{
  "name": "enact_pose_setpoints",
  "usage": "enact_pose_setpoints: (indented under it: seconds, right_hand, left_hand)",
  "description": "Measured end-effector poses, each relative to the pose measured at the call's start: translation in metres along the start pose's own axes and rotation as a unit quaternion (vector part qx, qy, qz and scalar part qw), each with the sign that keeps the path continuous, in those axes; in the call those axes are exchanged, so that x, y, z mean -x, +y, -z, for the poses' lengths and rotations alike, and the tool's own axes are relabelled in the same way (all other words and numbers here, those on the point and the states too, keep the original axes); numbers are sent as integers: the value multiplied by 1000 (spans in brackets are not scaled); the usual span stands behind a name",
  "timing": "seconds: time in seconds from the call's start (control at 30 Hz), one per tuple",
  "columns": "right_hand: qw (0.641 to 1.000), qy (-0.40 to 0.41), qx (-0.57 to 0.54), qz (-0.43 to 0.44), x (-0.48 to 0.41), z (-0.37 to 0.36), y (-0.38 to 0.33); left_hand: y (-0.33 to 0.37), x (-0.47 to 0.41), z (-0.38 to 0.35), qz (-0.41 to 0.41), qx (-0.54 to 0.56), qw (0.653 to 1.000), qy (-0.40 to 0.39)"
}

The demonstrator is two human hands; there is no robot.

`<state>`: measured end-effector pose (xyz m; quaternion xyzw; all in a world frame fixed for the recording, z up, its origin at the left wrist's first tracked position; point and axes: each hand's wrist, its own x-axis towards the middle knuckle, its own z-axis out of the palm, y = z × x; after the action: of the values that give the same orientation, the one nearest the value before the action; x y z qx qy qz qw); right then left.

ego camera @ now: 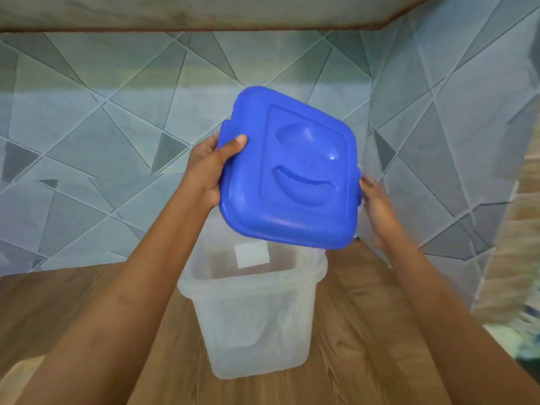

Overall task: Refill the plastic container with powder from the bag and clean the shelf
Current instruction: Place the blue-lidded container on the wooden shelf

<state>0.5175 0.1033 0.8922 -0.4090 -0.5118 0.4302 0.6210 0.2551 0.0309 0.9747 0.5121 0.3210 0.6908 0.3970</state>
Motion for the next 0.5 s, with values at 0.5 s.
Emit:
enact_pose_setpoints:
  seconds: [0.5]
  right_hand:
    - [845,-3,529,-76,90,196,156]
  left_hand:
    - [-228,96,-182,-365,-478,790,-120]
